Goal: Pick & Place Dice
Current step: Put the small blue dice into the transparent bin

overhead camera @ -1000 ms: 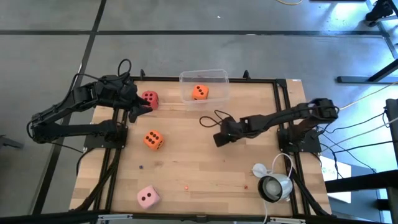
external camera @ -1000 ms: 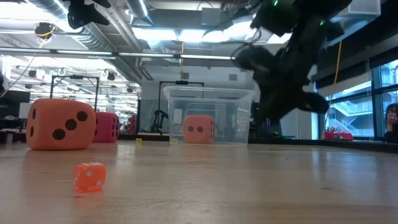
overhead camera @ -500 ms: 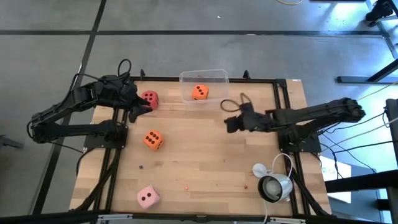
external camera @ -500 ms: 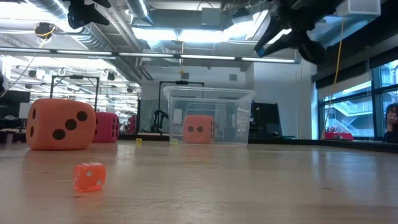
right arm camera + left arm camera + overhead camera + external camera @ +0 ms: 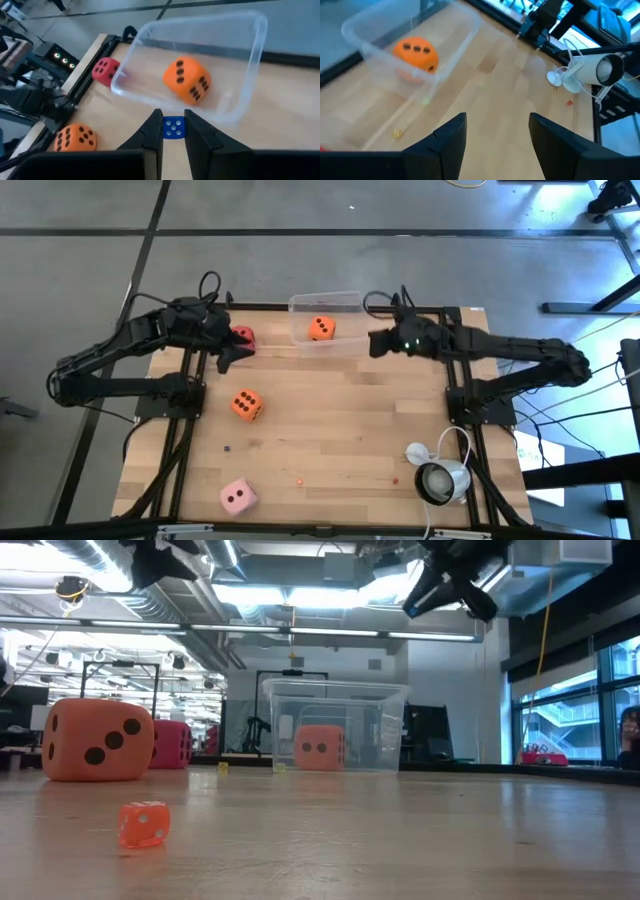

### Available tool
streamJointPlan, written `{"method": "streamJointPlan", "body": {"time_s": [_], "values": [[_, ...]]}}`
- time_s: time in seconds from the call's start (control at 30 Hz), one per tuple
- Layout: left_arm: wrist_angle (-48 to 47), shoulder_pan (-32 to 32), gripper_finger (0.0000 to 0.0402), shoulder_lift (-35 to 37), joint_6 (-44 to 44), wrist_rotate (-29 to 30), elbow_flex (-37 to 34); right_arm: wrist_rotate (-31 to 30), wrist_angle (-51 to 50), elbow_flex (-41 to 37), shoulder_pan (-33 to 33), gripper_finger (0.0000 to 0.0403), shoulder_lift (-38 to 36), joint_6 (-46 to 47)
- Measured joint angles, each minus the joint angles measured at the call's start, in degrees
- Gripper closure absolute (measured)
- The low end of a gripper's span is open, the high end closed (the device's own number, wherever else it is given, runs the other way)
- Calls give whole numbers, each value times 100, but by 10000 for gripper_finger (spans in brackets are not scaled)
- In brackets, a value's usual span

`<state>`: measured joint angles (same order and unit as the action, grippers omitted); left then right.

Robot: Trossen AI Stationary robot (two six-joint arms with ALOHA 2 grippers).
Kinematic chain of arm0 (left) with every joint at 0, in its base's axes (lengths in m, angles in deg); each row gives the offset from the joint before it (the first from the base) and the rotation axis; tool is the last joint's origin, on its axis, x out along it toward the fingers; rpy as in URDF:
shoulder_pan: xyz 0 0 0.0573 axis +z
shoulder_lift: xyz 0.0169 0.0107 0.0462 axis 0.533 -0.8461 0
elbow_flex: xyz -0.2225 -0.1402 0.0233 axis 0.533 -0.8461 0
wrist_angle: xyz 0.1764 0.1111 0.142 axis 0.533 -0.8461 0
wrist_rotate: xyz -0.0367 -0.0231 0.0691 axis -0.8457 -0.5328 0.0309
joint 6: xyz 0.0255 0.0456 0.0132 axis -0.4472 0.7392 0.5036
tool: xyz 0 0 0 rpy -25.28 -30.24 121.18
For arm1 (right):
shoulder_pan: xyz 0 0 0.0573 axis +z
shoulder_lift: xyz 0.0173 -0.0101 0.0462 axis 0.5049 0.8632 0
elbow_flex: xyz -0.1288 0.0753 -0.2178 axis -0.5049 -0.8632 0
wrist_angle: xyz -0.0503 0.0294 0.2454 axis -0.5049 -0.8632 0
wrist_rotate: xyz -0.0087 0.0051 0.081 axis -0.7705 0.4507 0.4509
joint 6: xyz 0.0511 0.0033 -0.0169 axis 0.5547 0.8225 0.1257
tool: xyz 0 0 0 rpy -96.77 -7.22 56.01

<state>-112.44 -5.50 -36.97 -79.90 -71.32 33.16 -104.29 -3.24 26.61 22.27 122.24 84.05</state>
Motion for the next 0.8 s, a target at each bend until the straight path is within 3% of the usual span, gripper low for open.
{"method": "streamJointPlan", "body": {"time_s": [0.27, 0.43, 0.8], "values": [[139, 2, 192, 2, 39, -2, 0, 547, -1168, 1630, -928, 350, 1006, -608], [130, 2, 192, 4, 3, -7, 0, 1095, -1440, 2238, -1355, 350, 1904, -895], [126, 1, 192, 2, 49, -4, 0, 1346, -2025, 3383, -1678, 350, 3331, -1489]]}}
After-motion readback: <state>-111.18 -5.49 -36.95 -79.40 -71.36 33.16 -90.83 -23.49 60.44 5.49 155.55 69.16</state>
